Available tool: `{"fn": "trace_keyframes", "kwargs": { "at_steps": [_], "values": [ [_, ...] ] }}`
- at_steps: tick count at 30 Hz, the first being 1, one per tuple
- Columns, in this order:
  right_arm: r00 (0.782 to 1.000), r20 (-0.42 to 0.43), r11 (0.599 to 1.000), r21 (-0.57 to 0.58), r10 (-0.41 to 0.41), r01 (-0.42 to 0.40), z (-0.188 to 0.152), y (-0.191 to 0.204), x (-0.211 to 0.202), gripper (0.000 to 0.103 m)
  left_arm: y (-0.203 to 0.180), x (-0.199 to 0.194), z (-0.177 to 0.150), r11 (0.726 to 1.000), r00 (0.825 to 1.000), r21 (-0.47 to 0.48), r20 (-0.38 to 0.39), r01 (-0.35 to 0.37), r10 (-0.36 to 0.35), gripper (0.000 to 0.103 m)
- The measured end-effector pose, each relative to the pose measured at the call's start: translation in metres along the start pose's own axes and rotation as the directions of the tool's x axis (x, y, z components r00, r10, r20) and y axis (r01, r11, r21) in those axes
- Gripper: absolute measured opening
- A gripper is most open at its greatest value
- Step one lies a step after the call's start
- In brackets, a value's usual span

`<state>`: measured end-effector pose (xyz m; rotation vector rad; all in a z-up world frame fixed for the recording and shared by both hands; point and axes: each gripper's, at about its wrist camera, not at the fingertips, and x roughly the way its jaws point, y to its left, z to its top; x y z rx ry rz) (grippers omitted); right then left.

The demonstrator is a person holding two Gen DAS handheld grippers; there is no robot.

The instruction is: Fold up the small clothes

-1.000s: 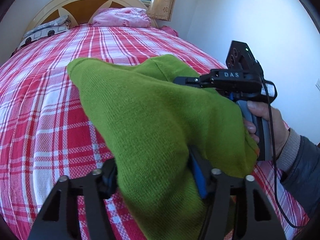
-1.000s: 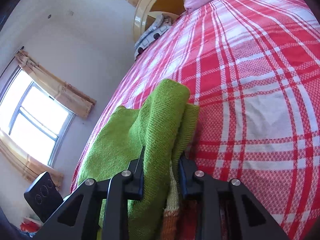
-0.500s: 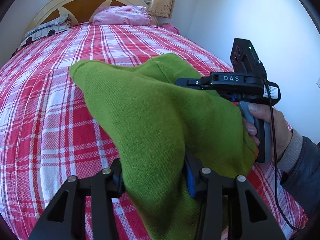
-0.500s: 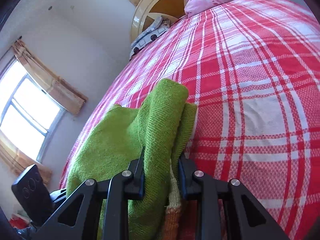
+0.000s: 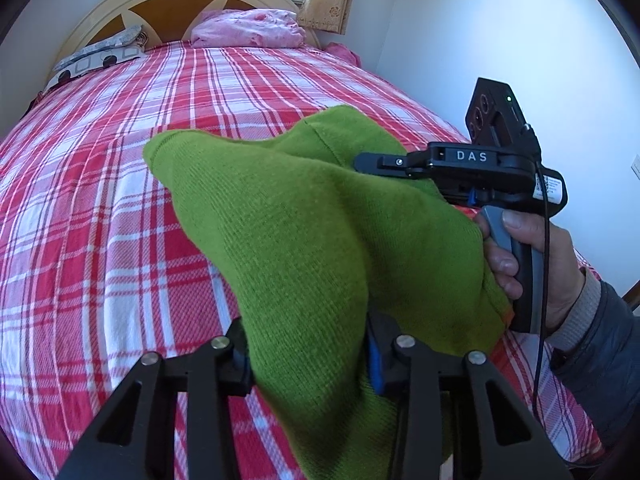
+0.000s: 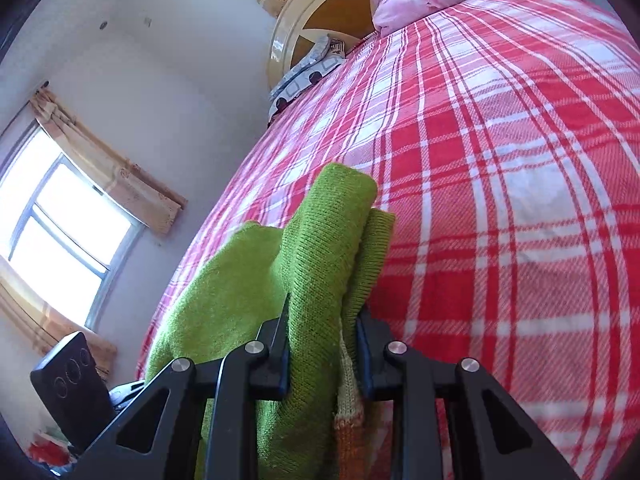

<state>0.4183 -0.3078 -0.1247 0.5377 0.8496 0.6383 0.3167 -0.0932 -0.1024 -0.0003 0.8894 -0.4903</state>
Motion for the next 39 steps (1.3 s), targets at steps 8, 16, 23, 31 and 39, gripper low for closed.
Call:
{"fn": "trace_keyframes", "kwargs": {
  "at_steps": [8, 16, 23, 31, 39],
  "values": [
    [0.998, 0.019, 0.998, 0.009, 0.066, -0.066, -0.024, 0.024, -0.012, 0.026, -0.004, -0.028, -0.011, 1.0, 1.0, 0.014, 0.012, -0.021, 0.021, 0.042],
    [0.993, 0.027, 0.993, -0.008, 0.116, -0.116, -0.044, 0.054, -0.015, 0.026, 0.007, -0.054, -0.026, 0.999, 0.999, -0.012, 0.035, -0.03, 0.031, 0.041],
    [0.987, 0.014, 0.987, -0.033, 0.16, -0.159, -0.059, 0.086, -0.008, 0.026, 0.02, -0.081, -0.041, 0.998, 0.997, -0.043, 0.064, -0.046, 0.049, 0.041],
    [0.982, -0.008, 0.98, -0.069, 0.187, -0.187, -0.074, 0.125, 0.002, 0.026, 0.036, -0.109, -0.059, 0.995, 0.992, -0.07, 0.103, -0.072, 0.079, 0.041],
    [0.977, -0.035, 0.973, -0.091, 0.21, -0.213, -0.087, 0.156, 0.018, 0.026, 0.052, -0.131, -0.079, 0.99, 0.987, -0.104, 0.123, -0.095, 0.107, 0.041]
  ]
}}
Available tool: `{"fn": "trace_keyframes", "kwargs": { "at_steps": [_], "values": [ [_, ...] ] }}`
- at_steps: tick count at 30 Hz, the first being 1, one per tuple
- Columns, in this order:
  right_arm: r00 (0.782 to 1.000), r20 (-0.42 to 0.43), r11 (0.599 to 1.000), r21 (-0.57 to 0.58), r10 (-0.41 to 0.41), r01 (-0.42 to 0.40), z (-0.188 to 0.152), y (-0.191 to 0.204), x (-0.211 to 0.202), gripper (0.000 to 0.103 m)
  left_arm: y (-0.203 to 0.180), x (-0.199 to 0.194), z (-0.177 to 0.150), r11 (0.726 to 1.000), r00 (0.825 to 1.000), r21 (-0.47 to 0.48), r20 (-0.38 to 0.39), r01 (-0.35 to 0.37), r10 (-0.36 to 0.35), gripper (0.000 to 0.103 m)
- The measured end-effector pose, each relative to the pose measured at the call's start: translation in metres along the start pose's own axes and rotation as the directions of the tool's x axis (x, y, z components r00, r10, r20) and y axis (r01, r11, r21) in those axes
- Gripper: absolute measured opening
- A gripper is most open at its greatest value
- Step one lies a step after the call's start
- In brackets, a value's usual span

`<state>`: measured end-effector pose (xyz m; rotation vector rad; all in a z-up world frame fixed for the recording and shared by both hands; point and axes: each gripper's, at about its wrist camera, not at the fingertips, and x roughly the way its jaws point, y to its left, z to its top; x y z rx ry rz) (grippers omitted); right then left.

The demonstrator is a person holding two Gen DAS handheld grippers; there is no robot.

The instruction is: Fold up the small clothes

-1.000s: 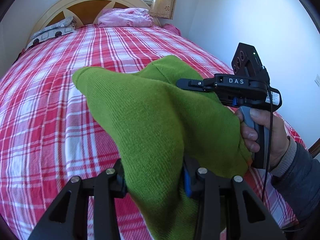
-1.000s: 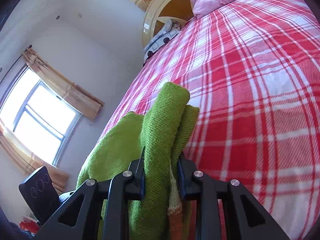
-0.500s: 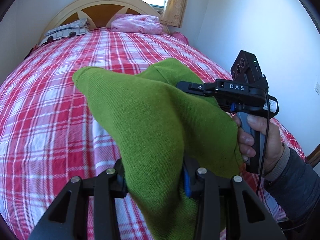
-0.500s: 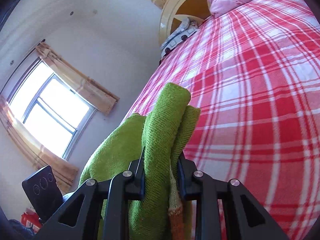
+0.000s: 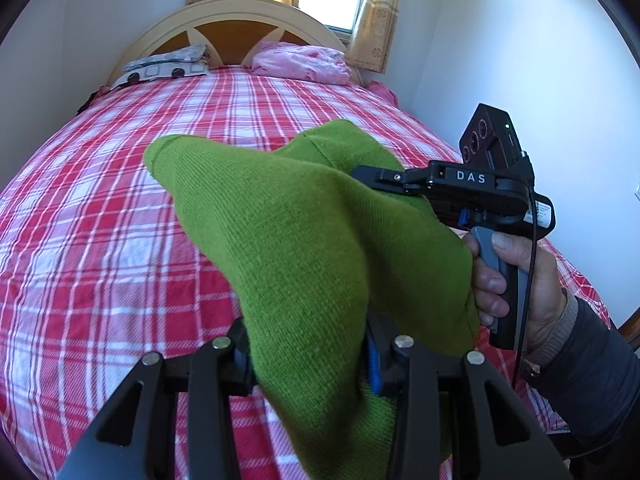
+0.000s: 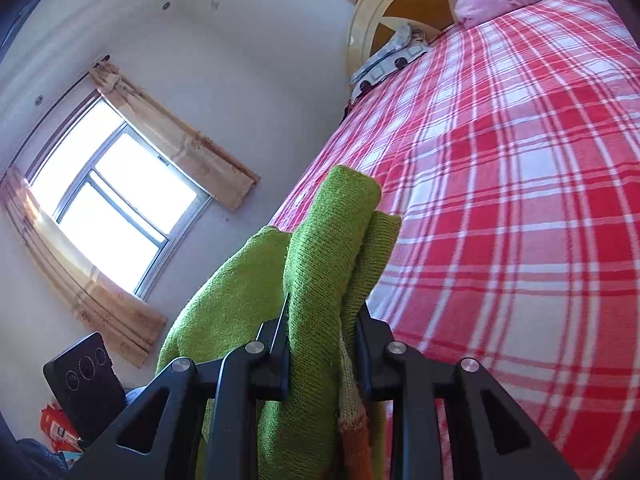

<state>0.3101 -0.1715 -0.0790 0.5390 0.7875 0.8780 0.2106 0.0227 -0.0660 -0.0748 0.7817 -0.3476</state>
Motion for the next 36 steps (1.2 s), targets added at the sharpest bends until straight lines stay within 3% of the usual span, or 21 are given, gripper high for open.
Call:
{"fn": "trace_keyframes", "kwargs": {
  "at_steps": [15, 36],
  "values": [
    [0.995, -0.073, 0.997, -0.035, 0.066, -0.069, -0.02, 0.05, 0.058, 0.026, 0.041, -0.042, -0.031, 0.996, 0.997, -0.054, 0.027, -0.074, 0.076, 0.041],
    [0.968, -0.198, 0.985, -0.054, 0.152, -0.166, -0.04, 0.098, 0.146, 0.026, 0.092, -0.075, -0.064, 0.975, 0.983, -0.131, 0.019, -0.179, 0.183, 0.041]
  ]
}}
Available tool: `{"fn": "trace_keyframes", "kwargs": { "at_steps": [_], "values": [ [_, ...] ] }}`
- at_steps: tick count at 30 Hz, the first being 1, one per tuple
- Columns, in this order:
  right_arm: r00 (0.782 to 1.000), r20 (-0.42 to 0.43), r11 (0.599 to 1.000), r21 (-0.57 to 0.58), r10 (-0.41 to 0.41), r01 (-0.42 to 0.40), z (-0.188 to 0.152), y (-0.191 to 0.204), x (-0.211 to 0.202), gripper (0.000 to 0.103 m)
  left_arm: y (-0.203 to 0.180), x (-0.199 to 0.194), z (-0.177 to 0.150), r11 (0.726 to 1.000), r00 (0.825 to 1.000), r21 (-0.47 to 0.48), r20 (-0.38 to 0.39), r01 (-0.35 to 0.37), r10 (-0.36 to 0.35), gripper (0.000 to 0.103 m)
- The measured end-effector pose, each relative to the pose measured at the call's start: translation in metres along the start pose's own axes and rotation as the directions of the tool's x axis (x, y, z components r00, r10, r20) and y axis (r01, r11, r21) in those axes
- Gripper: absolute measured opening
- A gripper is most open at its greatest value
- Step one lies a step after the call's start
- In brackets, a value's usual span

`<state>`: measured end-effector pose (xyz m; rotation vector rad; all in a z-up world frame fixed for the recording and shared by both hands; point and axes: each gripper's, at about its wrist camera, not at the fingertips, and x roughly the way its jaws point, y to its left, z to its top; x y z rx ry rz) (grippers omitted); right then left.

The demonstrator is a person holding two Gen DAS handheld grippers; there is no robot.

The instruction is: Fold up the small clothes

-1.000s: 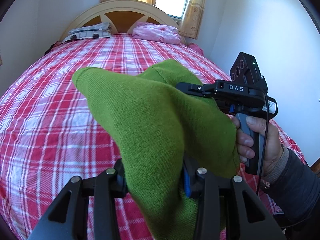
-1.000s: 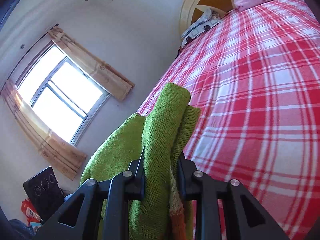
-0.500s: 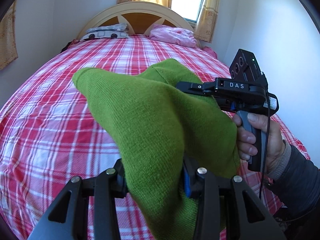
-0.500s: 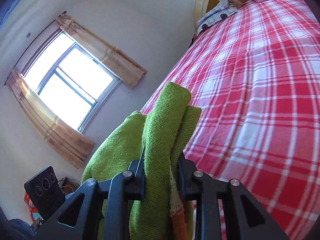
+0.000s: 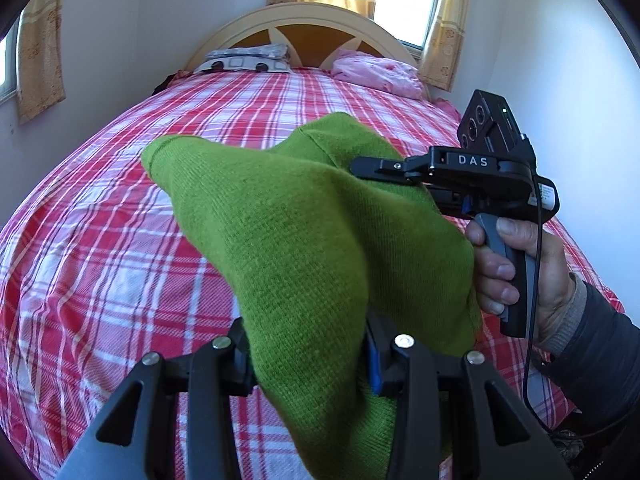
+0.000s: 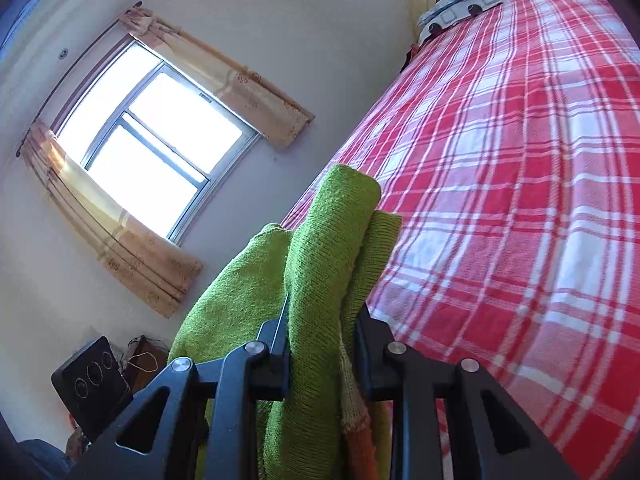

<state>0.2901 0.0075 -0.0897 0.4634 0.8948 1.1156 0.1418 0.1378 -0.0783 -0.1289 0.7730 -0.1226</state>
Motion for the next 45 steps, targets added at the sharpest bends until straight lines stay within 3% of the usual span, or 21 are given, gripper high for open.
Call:
{"fn": "trace_keyframes", "kwargs": {
  "at_steps": [34, 45],
  "values": [
    [0.985, -0.173, 1.0, -0.026, 0.013, -0.017, -0.008, 0.033, 0.11, 0.026, 0.055, -0.012, -0.046, 0.994, 0.999, -0.1, -0.022, -0.042, 0.04, 0.041],
    [0.98, -0.199, 0.999, -0.039, -0.008, 0.001, -0.011, 0.038, 0.131, 0.026, 0.068, -0.007, -0.067, 0.989, 1.0, -0.145, -0.028, -0.018, 0.014, 0.042]
  ]
}}
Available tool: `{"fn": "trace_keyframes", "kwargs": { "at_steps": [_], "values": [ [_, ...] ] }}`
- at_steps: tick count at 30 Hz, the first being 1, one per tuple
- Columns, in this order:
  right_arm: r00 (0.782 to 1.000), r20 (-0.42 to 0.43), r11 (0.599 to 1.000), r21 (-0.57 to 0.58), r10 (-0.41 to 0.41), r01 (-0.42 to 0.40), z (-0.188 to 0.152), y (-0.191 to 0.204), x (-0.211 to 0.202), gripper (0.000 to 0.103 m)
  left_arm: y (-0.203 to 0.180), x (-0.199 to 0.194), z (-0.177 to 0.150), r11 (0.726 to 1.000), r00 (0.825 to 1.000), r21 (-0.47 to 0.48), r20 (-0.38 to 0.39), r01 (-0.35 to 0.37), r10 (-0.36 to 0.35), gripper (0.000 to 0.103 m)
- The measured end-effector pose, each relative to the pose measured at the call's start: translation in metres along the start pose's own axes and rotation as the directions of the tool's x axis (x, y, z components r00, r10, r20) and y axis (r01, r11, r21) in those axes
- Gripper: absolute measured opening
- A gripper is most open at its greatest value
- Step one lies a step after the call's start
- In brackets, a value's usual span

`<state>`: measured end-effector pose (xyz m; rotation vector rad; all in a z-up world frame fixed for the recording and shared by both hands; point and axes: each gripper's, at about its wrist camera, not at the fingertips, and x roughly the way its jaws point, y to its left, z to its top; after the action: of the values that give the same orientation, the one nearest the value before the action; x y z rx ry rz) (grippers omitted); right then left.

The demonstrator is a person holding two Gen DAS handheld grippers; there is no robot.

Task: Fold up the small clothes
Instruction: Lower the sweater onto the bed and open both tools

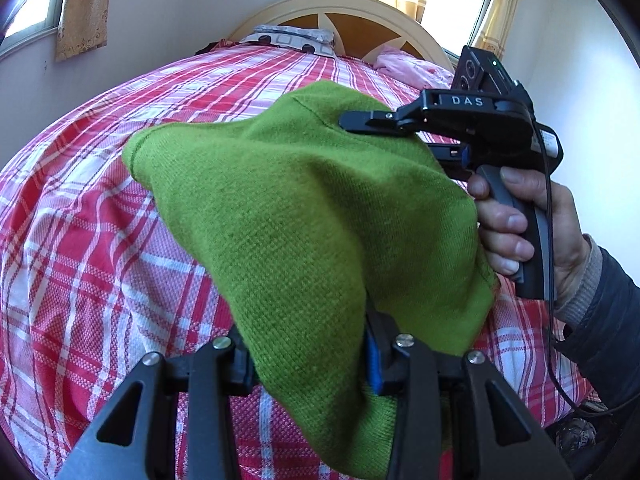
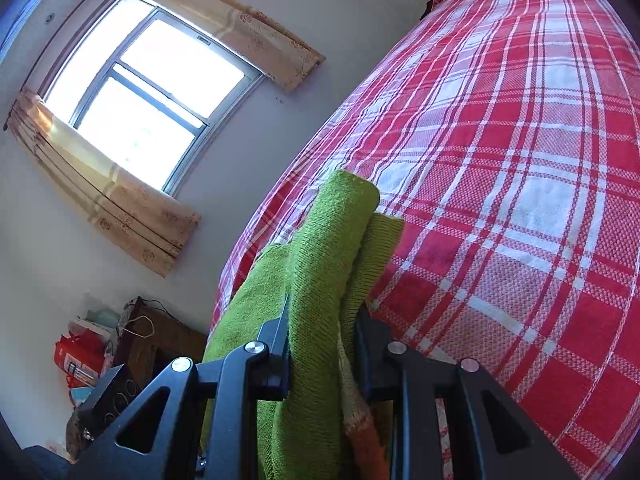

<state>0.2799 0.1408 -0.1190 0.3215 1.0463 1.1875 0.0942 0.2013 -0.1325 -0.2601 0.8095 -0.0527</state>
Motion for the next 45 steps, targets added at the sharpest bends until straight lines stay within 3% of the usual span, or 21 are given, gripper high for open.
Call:
{"fn": "trace_keyframes", "kwargs": {
  "at_steps": [6, 14, 19, 25, 30, 32, 33, 34, 36, 38, 41, 45],
  "values": [
    [0.997, 0.005, 0.997, 0.001, -0.081, 0.081, -0.003, -0.009, 0.003, 0.026, -0.001, 0.001, -0.001, 1.0, 1.0, 0.003, -0.005, -0.021, 0.021, 0.054],
    [0.977, 0.001, 0.976, -0.045, -0.212, 0.212, -0.004, -0.004, 0.003, 0.028, -0.007, -0.011, 0.006, 0.996, 0.997, 0.056, -0.009, -0.07, 0.07, 0.06],
    [0.976, -0.006, 0.976, -0.021, -0.216, 0.216, -0.005, -0.01, -0.001, 0.031, -0.018, -0.036, 0.01, 0.971, 0.979, 0.142, 0.085, -0.194, 0.183, 0.078],
    [0.969, 0.058, 0.969, -0.046, -0.241, 0.244, -0.011, 0.007, -0.035, 0.034, 0.006, -0.038, 0.027, 0.967, 0.957, 0.049, 0.165, -0.249, 0.238, 0.095],
    [0.977, 0.064, 0.97, -0.124, -0.202, 0.209, -0.036, 0.04, -0.063, 0.054, 0.026, -0.009, 0.026, 0.958, 0.953, 0.002, 0.105, -0.287, 0.285, 0.098],
    [0.958, 0.042, 0.943, -0.17, -0.283, 0.286, -0.051, 0.047, -0.057, 0.054, 0.029, 0.004, 0.019, 0.953, 0.952, 0.012, 0.048, -0.302, 0.301, 0.1],
    [0.933, 0.027, 0.916, -0.184, -0.358, 0.357, -0.057, 0.047, -0.05, 0.054, 0.033, 0.01, 0.017, 0.951, 0.95, 0.009, 0.037, -0.309, 0.309, 0.103],
    [0.895, 0.011, 0.877, -0.194, -0.446, 0.439, -0.063, 0.041, -0.043, 0.054, 0.032, 0.009, 0.014, 0.951, 0.95, 0.006, 0.045, -0.31, 0.309, 0.103],
    [0.892, 0.001, 0.877, -0.18, -0.452, 0.445, -0.07, 0.031, -0.037, 0.054, 0.036, 0.014, 0.016, 0.956, 0.955, -0.004, 0.036, -0.294, 0.294, 0.103],
    [0.885, 0.015, 0.874, -0.155, -0.465, 0.461, -0.074, 0.022, -0.036, 0.061, 0.041, 0.02, 0.018, 0.961, 0.961, -0.031, 0.024, -0.274, 0.275, 0.103],
    [0.863, 0.054, 0.846, -0.18, -0.502, 0.503, -0.076, 0.02, -0.035, 0.07, 0.04, 0.024, 0.017, 0.962, 0.96, -0.031, 0.064, -0.272, 0.273, 0.103],
    [0.876, 0.057, 0.869, -0.104, -0.48, 0.483, -0.077, 0.021, -0.045, 0.07, 0.037, 0.009, 0.011, 0.958, 0.956, -0.078, 0.081, -0.275, 0.281, 0.103]
  ]
}}
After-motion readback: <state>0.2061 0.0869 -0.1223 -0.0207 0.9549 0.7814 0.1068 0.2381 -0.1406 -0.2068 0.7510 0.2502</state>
